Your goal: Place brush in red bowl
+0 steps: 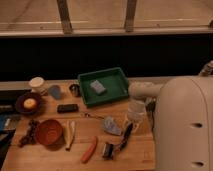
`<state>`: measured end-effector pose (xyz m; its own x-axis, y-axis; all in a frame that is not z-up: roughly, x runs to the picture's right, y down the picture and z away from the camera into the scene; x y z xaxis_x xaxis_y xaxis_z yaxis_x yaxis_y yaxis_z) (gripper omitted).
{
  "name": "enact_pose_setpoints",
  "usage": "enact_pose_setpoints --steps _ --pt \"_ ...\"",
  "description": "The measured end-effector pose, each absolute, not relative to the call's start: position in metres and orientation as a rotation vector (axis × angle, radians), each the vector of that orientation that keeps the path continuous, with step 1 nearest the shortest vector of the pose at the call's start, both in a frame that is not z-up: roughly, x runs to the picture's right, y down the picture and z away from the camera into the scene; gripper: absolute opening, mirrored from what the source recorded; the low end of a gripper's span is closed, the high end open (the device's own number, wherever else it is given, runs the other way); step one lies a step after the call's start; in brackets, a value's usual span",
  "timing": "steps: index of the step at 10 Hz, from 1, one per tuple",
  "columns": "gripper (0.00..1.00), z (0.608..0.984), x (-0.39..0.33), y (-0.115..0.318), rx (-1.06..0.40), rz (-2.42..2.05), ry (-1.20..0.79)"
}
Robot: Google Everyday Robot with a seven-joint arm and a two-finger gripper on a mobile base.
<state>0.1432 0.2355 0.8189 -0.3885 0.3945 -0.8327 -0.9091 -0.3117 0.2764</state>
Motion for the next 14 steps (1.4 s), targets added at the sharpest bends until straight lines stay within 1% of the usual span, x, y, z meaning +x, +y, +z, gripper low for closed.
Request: enact_pose_setpoints --steps 5,6,7,8,9,12,14 --pt "0.00 0.8182 0.1434 0.2344 -0.825 1.833 0.956" --pt "0.01 0.8182 0.1434 0.2343 -0.825 1.833 0.956" --pt "0.04 0.8181 0.1434 0.2345 -0.825 1.833 0.957" --pt "0.18 0.8176 0.1426 0.2344 -0.817 1.831 0.948" --pt "0.26 0.8147 0.1412 0.2356 -0.814 1.828 0.947" --pt "0.57 0.8106 0.1353 0.2400 -0.808 1.808 0.955" --pt "0.75 0.8110 0.1342 0.2419 -0.802 1.803 0.960"
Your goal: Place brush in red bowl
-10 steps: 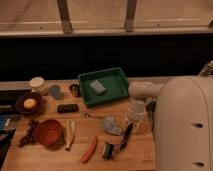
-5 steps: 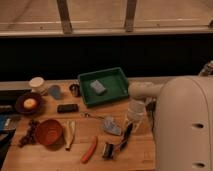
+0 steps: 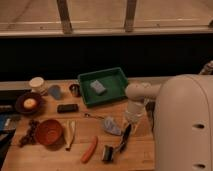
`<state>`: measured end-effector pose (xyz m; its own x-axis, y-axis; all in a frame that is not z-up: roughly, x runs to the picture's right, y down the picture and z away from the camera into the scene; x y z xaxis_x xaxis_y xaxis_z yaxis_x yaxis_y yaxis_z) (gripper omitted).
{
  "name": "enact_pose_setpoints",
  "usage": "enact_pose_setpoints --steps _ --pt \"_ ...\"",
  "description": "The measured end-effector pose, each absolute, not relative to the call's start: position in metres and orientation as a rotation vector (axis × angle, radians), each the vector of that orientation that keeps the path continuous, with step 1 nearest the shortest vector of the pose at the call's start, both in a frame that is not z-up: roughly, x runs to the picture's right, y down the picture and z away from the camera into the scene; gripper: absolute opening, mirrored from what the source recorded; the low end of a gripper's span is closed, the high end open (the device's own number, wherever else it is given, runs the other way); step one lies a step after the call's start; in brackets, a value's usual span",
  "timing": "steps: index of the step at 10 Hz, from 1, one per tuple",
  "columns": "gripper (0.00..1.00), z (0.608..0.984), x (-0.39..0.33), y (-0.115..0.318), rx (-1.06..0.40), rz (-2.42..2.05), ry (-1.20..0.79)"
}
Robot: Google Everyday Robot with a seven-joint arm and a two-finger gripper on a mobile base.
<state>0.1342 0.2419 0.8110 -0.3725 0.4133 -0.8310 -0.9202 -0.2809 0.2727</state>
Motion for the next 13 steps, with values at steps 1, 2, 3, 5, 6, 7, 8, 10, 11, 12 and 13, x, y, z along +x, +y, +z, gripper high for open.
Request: enact_pose_setpoints --steps 1,2,3,5,6,7,8,10,11,12,13 --pt "0.80 0.8116 0.1344 0.2434 -0.801 1.801 0.964" --pt "0.80 0.8122 0.1340 0.2455 -0.802 1.797 0.969" --pt "0.80 0.8128 0.1322 0.2464 -0.802 1.791 0.971" --pt "0.80 0.8122 0.1327 0.2488 -0.800 1.789 0.975" --pt "0.80 0.8113 0.1328 0.2491 -0.797 1.789 0.974" --pt "0.80 0.8106 0.1321 0.2493 -0.795 1.787 0.973" --pt "0.80 0.8096 0.1317 0.2496 -0.792 1.785 0.973" --pt "0.79 0.8090 0.1320 0.2507 -0.788 1.784 0.975" --pt "0.73 0.8091 0.1324 0.2507 -0.783 1.788 0.975" --pt "0.63 0.8097 0.1337 0.2514 -0.779 1.791 0.979" --pt "0.53 0.8105 0.1348 0.2526 -0.779 1.793 0.983"
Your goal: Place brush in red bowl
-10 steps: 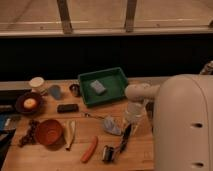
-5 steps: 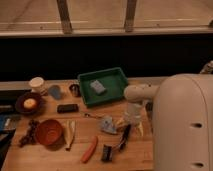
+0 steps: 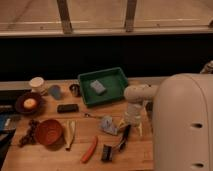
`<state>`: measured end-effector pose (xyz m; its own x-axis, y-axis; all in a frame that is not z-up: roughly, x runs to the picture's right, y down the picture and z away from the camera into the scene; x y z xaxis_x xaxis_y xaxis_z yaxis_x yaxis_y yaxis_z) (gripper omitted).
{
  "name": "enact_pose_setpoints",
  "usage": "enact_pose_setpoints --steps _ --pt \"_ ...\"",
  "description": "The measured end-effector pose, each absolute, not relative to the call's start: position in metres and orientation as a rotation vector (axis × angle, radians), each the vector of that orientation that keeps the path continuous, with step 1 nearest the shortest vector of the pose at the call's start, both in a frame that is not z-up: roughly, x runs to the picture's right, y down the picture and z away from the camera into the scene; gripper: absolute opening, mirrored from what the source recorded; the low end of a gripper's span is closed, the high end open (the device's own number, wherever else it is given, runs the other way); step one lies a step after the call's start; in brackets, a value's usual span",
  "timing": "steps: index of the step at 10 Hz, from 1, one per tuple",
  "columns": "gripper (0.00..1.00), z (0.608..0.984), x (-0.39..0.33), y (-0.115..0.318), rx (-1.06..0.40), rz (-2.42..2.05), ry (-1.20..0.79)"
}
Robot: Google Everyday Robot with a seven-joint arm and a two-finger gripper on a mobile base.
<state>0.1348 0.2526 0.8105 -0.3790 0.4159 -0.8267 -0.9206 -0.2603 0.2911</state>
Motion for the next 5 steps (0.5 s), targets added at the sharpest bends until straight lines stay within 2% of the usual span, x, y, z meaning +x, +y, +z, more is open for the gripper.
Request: enact_pose_setpoints --steps 1,5 --pt "0.41 0.8106 0.1360 0.2533 -0.777 1.797 0.986" --pt "0.05 0.8089 0.1363 0.2512 -0.767 1.798 0.983"
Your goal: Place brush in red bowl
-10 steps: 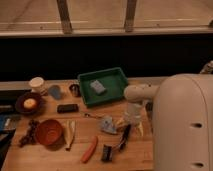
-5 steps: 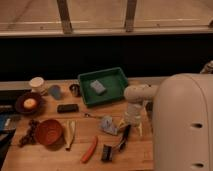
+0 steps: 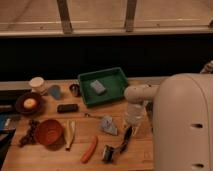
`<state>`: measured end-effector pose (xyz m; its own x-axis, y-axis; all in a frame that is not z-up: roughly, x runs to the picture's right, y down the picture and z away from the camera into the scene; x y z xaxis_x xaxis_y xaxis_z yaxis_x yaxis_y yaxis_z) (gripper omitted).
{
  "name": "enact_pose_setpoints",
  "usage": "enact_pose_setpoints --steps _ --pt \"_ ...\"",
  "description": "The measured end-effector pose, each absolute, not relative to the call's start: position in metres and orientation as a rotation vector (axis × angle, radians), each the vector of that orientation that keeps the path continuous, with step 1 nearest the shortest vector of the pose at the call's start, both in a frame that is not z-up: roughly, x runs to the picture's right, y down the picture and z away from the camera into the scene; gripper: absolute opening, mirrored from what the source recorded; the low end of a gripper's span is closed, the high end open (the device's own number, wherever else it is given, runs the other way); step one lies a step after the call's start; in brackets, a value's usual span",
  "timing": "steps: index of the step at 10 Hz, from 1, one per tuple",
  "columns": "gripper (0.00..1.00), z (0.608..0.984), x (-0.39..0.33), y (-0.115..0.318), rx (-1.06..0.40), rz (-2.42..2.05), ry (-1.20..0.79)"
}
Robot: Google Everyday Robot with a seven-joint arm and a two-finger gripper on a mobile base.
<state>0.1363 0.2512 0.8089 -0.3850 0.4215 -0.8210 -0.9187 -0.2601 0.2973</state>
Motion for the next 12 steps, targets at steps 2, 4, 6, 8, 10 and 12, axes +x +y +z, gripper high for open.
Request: enact_pose_setpoints --steps 2,4,6,8,10,12 --pt "0.00 0.807 0.134 0.245 -0.754 1.797 0.973" --pt "0.00 0.805 0.133 0.233 -0.728 1.799 0.955" --pt "0.00 0.801 0.125 0.207 -0.696 1.796 0.915" --pt "0.00 0.794 0.118 0.179 -0.672 1.800 0.871" --pt "0.00 0.784 0.106 0.145 -0.640 1.801 0.818" --pt "0.00 0.774 0.090 0.111 -0.607 1.801 0.772"
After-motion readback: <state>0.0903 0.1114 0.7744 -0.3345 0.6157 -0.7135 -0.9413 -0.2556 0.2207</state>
